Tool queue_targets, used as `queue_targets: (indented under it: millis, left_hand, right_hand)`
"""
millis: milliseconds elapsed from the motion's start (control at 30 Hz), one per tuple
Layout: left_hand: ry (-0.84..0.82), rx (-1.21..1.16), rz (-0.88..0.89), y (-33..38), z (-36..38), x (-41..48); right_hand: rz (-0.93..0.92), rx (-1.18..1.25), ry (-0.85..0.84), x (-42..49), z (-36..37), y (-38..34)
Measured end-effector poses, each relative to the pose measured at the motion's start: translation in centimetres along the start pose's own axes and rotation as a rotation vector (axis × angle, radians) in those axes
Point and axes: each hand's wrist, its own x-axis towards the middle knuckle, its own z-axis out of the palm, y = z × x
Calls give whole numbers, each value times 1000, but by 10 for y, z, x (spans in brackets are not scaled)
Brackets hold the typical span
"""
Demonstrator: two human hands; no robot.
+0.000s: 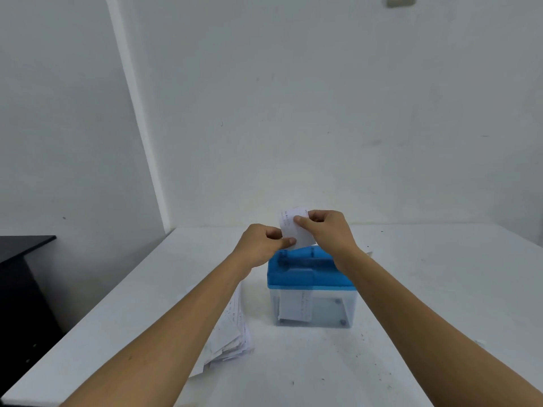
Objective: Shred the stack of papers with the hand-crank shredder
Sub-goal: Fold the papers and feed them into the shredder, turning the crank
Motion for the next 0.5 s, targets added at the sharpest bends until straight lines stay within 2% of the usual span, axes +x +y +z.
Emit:
queue_targets:
  millis: [133, 333, 500]
  left_hand:
    - [67, -38, 22, -3, 3, 6]
    - [61, 83, 55, -8, 8, 10]
    - [129, 164, 179, -8, 9, 7]
  right_hand:
    - [-35, -154, -19, 0, -4, 11]
    - [-69, -381, -64, 2, -11, 21]
    - [-89, -382, -46, 4, -12, 25]
